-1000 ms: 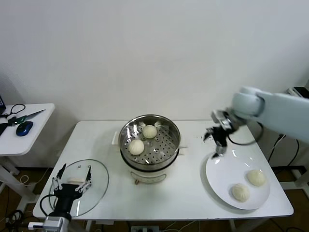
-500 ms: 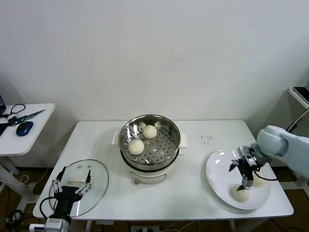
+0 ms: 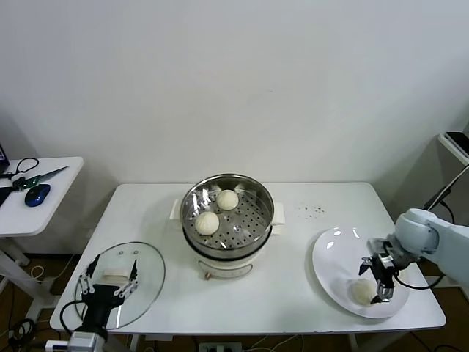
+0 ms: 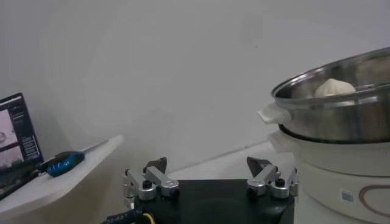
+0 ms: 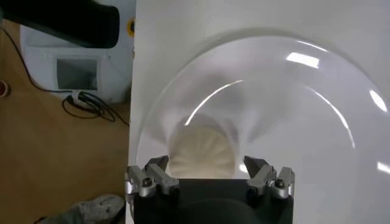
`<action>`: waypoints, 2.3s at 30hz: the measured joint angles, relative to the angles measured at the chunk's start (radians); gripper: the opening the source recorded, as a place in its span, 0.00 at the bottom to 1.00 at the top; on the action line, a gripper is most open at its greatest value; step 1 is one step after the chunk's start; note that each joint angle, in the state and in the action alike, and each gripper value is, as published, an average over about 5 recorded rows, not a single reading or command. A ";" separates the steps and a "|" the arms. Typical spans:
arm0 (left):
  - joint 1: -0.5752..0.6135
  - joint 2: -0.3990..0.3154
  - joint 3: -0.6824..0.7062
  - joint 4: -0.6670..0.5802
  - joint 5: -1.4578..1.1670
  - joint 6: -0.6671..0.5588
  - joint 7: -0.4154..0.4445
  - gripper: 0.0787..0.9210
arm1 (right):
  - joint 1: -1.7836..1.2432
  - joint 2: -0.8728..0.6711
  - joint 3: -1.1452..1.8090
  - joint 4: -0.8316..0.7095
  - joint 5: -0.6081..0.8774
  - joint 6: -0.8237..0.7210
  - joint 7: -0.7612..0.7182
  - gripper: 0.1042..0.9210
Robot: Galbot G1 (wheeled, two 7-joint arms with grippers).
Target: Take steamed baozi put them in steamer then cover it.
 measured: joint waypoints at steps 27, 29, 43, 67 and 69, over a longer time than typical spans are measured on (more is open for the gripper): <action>-0.003 0.002 -0.002 0.002 0.001 0.004 0.000 0.88 | 0.194 0.076 -0.116 -0.060 -0.025 0.155 -0.060 0.71; -0.003 0.002 -0.001 0.000 0.001 0.005 0.000 0.88 | 0.265 0.103 -0.158 -0.068 -0.032 0.205 -0.073 0.71; -0.001 -0.001 0.005 -0.012 0.006 0.013 0.005 0.88 | 0.709 0.427 -0.355 -0.122 -0.003 0.533 -0.152 0.72; 0.026 0.013 -0.014 -0.009 -0.020 -0.003 0.006 0.88 | 0.619 0.898 -0.327 -0.158 -0.169 0.748 -0.160 0.72; 0.027 0.014 -0.016 -0.008 -0.023 -0.004 0.006 0.88 | 0.601 0.917 -0.330 -0.163 -0.178 0.756 -0.156 0.72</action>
